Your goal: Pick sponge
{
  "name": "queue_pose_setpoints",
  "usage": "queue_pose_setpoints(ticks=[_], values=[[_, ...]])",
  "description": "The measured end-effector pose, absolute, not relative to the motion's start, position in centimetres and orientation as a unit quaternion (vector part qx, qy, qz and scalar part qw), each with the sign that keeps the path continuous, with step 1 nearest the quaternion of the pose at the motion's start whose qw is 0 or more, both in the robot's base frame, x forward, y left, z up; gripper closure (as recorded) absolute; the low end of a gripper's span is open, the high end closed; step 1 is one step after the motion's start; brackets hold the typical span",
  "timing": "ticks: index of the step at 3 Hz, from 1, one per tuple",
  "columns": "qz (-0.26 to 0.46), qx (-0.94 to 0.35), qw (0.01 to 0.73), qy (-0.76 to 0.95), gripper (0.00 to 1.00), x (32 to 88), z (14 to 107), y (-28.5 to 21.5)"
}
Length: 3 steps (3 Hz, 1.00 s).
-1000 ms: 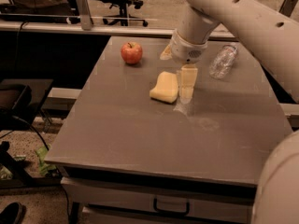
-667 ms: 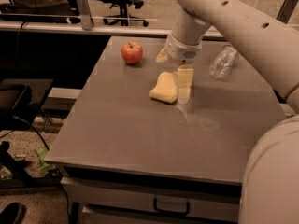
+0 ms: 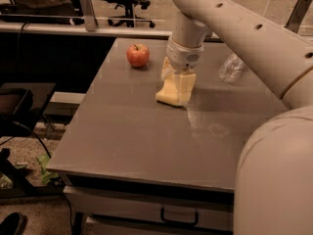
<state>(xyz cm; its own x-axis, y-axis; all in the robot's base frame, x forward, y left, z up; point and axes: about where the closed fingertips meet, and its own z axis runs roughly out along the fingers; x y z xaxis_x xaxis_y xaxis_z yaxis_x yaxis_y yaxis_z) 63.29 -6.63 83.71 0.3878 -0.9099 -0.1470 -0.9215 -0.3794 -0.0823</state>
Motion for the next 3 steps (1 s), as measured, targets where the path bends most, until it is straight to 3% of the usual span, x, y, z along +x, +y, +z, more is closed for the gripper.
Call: queue_pose_setpoints(ticks=[2, 3], values=[[0.048, -0.833, 0.089, 0.544, 0.95, 63.1, 86.6, -6.1], [0.064, -0.829, 0.13, 0.54, 1.0, 63.4, 90.0, -5.2]])
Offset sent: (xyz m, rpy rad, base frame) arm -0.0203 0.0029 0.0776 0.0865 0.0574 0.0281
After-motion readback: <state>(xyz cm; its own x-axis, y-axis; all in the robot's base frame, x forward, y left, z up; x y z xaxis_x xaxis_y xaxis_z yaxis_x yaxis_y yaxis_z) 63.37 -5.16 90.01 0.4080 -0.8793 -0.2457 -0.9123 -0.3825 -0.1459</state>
